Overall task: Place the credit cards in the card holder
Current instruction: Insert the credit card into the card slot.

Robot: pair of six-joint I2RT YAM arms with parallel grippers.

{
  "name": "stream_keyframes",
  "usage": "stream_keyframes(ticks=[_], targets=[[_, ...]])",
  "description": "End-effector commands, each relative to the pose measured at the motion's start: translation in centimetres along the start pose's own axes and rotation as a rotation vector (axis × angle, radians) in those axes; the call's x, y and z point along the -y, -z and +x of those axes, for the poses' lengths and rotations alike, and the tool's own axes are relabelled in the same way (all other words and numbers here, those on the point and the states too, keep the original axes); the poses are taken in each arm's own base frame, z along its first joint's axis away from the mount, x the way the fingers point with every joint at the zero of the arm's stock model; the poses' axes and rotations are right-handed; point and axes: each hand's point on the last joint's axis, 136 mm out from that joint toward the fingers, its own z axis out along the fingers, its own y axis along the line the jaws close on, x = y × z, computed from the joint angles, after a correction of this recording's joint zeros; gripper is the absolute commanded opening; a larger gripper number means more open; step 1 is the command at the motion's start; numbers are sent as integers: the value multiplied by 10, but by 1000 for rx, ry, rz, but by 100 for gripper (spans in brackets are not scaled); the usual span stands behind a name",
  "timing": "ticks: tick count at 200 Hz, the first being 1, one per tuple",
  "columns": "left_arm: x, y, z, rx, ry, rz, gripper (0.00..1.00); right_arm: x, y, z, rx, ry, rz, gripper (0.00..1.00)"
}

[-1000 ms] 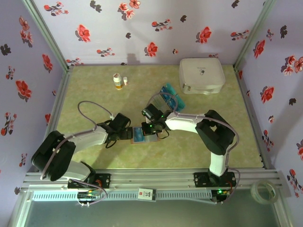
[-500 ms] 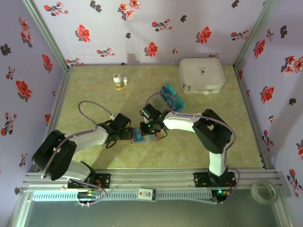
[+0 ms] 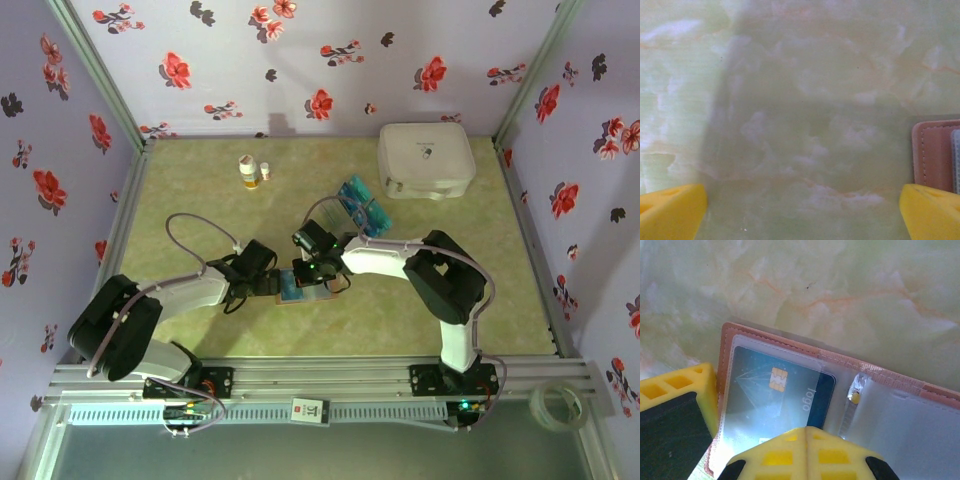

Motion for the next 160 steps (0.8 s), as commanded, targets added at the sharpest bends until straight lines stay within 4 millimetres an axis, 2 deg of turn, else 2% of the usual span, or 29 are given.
stream_keyframes(ticks=[1,19,50,76,122,160], targets=[[2,-2,7,-21,-8,13,100,-9,9,-2,-2,22,-5,0],[3,4,1,-4,-1,19,100,-11,20,-7,21,27,-4,2],[4,17,-9,25,7,33,100,-8,43,-14,66,29,6,18],[5,24,-16,43,13,44,100,2,57,-15,93,11,18,26],[-4,18,-7,42,31,39,100,21,73,-15,141,-20,52,33],[-18,20,1,46,50,29,100,30,76,-11,150,-31,80,36]])
